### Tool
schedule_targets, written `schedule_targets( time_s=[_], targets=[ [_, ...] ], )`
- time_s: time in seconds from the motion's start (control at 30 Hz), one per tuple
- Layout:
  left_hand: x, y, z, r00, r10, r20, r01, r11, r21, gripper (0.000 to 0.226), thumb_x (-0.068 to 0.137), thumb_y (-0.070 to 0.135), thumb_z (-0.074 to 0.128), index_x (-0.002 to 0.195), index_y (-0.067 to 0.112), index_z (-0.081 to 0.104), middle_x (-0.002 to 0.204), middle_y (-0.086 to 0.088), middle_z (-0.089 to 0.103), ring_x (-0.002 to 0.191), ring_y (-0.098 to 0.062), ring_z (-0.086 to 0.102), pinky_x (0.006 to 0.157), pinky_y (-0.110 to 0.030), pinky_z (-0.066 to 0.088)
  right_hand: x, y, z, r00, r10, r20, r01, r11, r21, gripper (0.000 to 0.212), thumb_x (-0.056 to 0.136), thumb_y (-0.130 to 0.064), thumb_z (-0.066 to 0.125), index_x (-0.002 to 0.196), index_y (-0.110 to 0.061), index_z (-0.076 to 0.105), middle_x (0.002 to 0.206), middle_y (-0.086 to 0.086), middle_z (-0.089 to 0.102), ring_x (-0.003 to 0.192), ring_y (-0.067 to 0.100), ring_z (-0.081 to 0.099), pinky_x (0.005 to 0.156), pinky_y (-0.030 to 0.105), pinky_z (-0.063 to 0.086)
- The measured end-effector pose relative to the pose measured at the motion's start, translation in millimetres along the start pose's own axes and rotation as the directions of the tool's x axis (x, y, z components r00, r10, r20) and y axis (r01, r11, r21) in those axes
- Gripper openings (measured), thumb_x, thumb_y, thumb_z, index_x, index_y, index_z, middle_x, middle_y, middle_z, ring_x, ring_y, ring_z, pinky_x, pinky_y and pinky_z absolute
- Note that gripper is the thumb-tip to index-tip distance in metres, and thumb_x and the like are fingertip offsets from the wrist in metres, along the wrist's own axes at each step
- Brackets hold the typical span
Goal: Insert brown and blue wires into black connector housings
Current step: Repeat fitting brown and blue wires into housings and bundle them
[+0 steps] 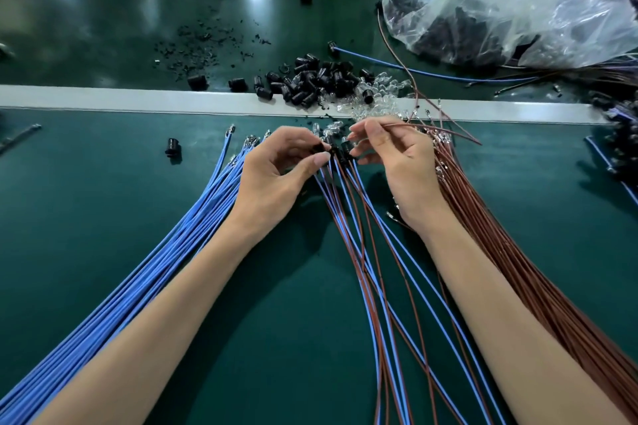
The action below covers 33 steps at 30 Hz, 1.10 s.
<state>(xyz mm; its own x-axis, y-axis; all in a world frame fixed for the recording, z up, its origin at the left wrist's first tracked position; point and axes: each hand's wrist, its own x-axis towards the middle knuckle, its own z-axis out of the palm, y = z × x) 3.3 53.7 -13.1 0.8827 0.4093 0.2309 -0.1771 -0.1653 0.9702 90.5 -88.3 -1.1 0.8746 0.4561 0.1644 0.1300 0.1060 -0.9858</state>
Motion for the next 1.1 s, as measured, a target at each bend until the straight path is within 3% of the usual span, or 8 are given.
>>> schedule_targets(
  time_s=[0.1, 0.27, 0.37, 0.63, 0.8, 0.97, 1.1],
  targets=[
    [0.4, -0.3, -0.8, 1.000, 0.002, 0.001, -0.002, 1.000, 0.008, 0.025, 0.084, 0.004, 0.069, 0.101, 0.022, 0.063, 0.092, 0.002, 0.069, 0.086, -0.004, 0.066, 0.082, -0.015, 0.049, -1.7, 1.3, -0.6, 1.000, -0.009, 0.011, 0.009, 1.000, 0.008, 0.019, 0.095, -0.012, 0.054, 0.085, -0.020, 0.069, 0.078, -0.005, 0.072, 0.068, 0.011, 0.067, 0.065, 0.019, 0.053],
    [-0.2, -3.6, -0.5, 0.999, -0.023, 0.043, 0.022, 0.999, 0.034, 0.016, 0.082, 0.005, 0.072, 0.092, 0.016, 0.066, 0.075, 0.018, 0.067, 0.071, 0.006, 0.060, 0.067, -0.007, 0.044, -2.5, 0.9, -0.8, 1.000, -0.018, 0.013, 0.018, 1.000, 0.002, 0.012, 0.084, -0.002, 0.067, 0.080, -0.013, 0.070, 0.077, 0.002, 0.070, 0.068, 0.016, 0.069, 0.069, 0.021, 0.054],
    [-0.2, -3.7, -1.5, 0.998, -0.061, 0.033, 0.062, 0.997, -0.041, 0.016, 0.080, 0.010, 0.074, 0.089, 0.019, 0.065, 0.071, 0.017, 0.067, 0.066, 0.004, 0.059, 0.063, -0.010, 0.045, -2.6, 1.6, 0.1, 1.000, -0.006, 0.004, 0.006, 1.000, 0.002, 0.013, 0.082, 0.000, 0.068, 0.078, -0.012, 0.069, 0.079, 0.010, 0.069, 0.070, 0.017, 0.070, 0.069, 0.021, 0.054],
    [-2.2, -0.9, 0.8, 0.994, -0.063, 0.093, 0.072, 0.992, -0.099, 0.018, 0.079, 0.006, 0.073, 0.088, 0.017, 0.063, 0.079, 0.011, 0.070, 0.075, -0.002, 0.066, 0.070, -0.012, 0.048, -3.3, -2.2, 4.0, 0.998, -0.059, 0.037, 0.062, 0.994, -0.089, 0.011, 0.082, -0.004, 0.070, 0.079, -0.015, 0.070, 0.077, -0.011, 0.070, 0.073, 0.011, 0.069, 0.072, 0.020, 0.054],
    [-1.4, -1.5, 0.4, 0.996, -0.076, 0.056, 0.082, 0.990, -0.114, 0.015, 0.082, 0.007, 0.069, 0.092, 0.017, 0.066, 0.083, 0.013, 0.072, 0.081, -0.002, 0.066, 0.076, -0.013, 0.049, -2.3, -4.2, 0.2, 0.999, -0.038, 0.016, 0.039, 0.997, -0.061, 0.011, 0.082, -0.003, 0.069, 0.079, -0.013, 0.070, 0.078, 0.002, 0.070, 0.071, 0.015, 0.069, 0.071, 0.021, 0.054],
    [-3.6, 1.3, 2.1, 0.992, -0.077, 0.095, 0.086, 0.992, -0.097, 0.017, 0.076, 0.018, 0.070, 0.092, 0.014, 0.065, 0.081, 0.013, 0.072, 0.080, -0.001, 0.067, 0.074, -0.012, 0.049, -6.2, -4.2, 5.4, 0.993, -0.067, 0.097, 0.083, 0.983, -0.166, 0.009, 0.078, -0.006, 0.074, 0.080, -0.014, 0.070, 0.083, 0.004, 0.069, 0.082, 0.015, 0.066, 0.082, 0.029, 0.052],
    [-4.1, 0.5, 1.6, 0.989, -0.079, 0.122, 0.088, 0.994, -0.067, 0.019, 0.074, 0.020, 0.071, 0.091, 0.014, 0.066, 0.081, 0.010, 0.073, 0.080, -0.005, 0.068, 0.075, -0.015, 0.051, -7.4, -6.8, 6.7, 0.994, -0.019, 0.111, 0.039, 0.982, -0.186, 0.008, 0.077, -0.006, 0.075, 0.080, -0.013, 0.070, 0.082, 0.002, 0.067, 0.082, 0.016, 0.065, 0.082, 0.030, 0.052]
  ],
)
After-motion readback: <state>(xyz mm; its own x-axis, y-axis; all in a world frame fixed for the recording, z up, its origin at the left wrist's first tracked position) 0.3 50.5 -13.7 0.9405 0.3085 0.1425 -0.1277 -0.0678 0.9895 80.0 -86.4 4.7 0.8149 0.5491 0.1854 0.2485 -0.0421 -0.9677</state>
